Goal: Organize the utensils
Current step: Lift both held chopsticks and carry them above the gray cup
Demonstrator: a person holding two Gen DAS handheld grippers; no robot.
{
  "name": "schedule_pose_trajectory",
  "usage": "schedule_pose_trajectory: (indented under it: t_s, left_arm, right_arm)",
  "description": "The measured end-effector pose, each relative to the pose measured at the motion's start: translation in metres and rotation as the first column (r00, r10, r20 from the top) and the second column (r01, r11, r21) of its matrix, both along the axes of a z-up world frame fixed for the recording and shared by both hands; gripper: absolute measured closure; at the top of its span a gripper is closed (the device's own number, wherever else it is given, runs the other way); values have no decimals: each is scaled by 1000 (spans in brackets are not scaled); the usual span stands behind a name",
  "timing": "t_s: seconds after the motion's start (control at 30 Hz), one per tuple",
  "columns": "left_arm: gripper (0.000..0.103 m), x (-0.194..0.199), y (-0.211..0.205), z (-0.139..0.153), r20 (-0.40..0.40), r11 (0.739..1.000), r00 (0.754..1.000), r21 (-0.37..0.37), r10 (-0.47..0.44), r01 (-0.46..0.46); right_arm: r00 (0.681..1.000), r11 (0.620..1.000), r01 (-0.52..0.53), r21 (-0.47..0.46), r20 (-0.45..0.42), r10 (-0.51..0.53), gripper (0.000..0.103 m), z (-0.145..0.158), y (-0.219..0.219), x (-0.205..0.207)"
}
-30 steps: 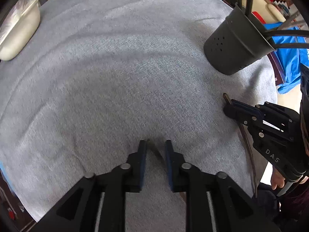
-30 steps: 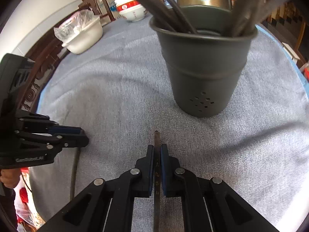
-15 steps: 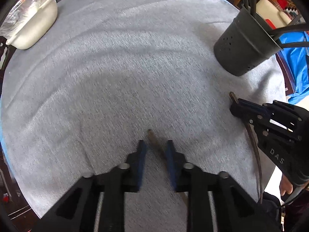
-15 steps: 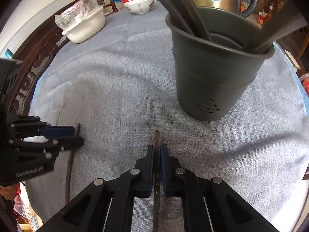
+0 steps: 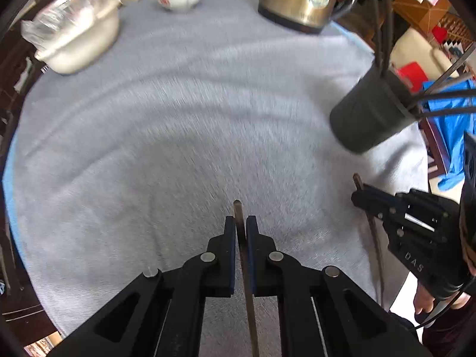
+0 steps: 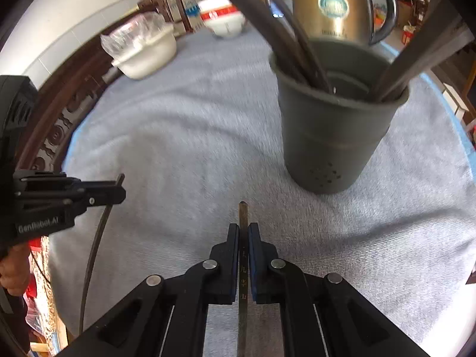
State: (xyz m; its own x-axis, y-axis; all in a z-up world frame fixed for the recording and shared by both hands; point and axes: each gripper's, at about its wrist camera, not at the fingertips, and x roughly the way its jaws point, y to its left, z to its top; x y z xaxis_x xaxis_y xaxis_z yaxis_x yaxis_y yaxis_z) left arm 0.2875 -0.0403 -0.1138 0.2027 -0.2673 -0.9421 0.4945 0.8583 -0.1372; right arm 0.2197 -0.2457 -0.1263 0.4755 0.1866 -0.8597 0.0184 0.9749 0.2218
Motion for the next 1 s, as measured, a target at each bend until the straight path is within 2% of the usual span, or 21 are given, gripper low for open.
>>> schedule_pose_trajectory:
  t_s: [0.17, 0.4, 0.63, 0.8, 1.0]
  left_arm:
    - [97, -9, 12, 37, 71, 999, 997, -47, 21, -18]
    - [98, -36, 4, 101, 176, 993, 983, -110, 51, -32]
    - [98, -51, 8, 149, 300, 982, 951, -189, 75, -18]
    - [98, -62, 10, 181, 373, 966, 922, -258, 103, -3]
    - [98, -66, 6, 221, 445, 950, 887, -311, 125, 22]
  right_arm:
    - [996, 1000, -19, 17, 89, 17, 96, 30, 4, -14]
    - [972, 998, -57, 39, 229, 46, 96, 81, 11, -34]
    - [917, 995, -85, 44, 395, 61, 96, 139, 16, -64]
    - [858, 996, -83, 30, 511, 56, 96, 180, 16, -86]
    - [798, 999, -45, 25, 602, 20, 96, 220, 4, -102]
